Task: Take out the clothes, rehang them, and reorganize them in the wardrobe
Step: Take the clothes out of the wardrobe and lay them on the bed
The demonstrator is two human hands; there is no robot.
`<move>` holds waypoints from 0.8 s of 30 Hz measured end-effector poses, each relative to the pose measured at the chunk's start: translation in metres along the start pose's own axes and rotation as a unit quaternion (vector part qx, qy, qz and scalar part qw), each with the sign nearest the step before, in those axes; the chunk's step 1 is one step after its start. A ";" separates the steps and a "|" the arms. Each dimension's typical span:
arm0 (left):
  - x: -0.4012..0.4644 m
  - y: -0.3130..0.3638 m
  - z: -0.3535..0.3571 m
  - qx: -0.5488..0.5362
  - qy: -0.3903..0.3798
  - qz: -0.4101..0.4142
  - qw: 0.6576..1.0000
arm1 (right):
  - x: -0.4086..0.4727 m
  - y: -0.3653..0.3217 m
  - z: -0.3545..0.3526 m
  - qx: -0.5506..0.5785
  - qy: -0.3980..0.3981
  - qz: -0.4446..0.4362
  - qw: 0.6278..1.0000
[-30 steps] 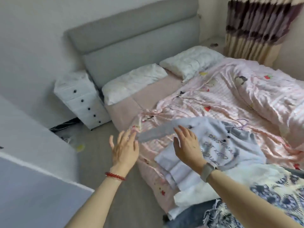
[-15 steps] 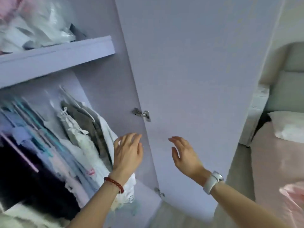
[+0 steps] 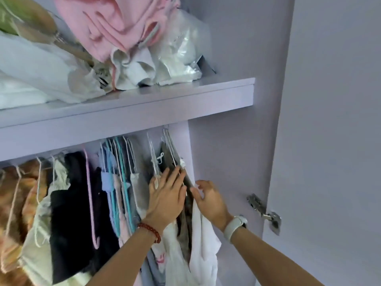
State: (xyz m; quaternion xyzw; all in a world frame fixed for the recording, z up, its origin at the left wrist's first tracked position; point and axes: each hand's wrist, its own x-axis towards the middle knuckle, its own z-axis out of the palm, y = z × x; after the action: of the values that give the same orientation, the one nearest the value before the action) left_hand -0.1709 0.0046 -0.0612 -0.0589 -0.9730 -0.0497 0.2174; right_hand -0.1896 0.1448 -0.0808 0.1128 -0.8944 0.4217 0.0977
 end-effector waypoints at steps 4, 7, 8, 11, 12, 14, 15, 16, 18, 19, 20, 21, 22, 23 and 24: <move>0.004 -0.003 -0.001 0.062 0.015 0.015 0.998 | 0.027 0.023 0.000 -0.039 0.013 -0.015 0.999; -0.001 -0.014 0.000 0.064 0.042 0.022 0.997 | 0.042 0.031 -0.007 -0.050 0.082 -0.047 0.994; -0.002 -0.017 0.000 0.058 0.045 0.022 0.997 | 0.048 0.031 -0.008 -0.067 0.084 -0.063 0.992; -0.006 -0.018 0.003 0.044 0.044 0.018 0.998 | 0.072 0.021 -0.009 -0.128 0.060 -0.097 0.985; -0.006 -0.017 0.004 0.040 0.045 0.011 0.998 | 0.080 0.015 -0.009 -0.145 0.046 -0.097 0.984; -0.006 -0.014 0.004 0.031 0.051 0.002 0.998 | 0.095 0.004 -0.005 -0.181 0.023 -0.098 0.978; -0.007 -0.014 0.004 0.028 0.049 -0.001 0.998 | 0.102 -0.001 -0.003 -0.195 0.017 -0.101 0.975; -0.007 -0.014 0.003 0.025 0.047 -0.003 0.999 | 0.107 -0.006 -0.001 -0.201 0.015 -0.100 0.974; -0.007 -0.016 0.002 0.017 0.044 -0.007 0.999 | 0.114 -0.014 0.000 -0.183 0.026 -0.077 0.980; -0.007 -0.017 0.001 0.014 0.042 -0.008 0.999 | 0.115 -0.017 -0.001 -0.161 0.041 -0.063 0.984; -0.007 -0.020 0.000 0.012 0.041 -0.008 0.999 | 0.116 -0.020 -0.003 -0.136 0.060 -0.050 0.988; -0.007 -0.024 0.000 0.010 0.041 -0.008 0.999 | 0.116 -0.021 -0.006 -0.110 0.079 -0.038 0.990; -0.007 -0.028 0.000 0.007 0.042 -0.010 0.999 | 0.113 -0.021 -0.009 -0.085 0.094 -0.030 0.991; -0.007 -0.031 0.000 0.001 0.042 -0.013 0.999 | 0.108 -0.019 -0.013 -0.064 0.103 -0.024 0.992; -0.008 -0.034 0.000 -0.005 0.043 -0.014 0.999 | 0.099 -0.016 -0.015 -0.048 0.107 -0.021 0.993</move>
State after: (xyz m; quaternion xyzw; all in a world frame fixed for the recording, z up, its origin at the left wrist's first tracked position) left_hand -0.1685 -0.0297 -0.0671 -0.0438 -0.9633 -0.0603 0.2580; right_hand -0.2787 0.1349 -0.0328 0.0807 -0.8954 0.3860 0.2066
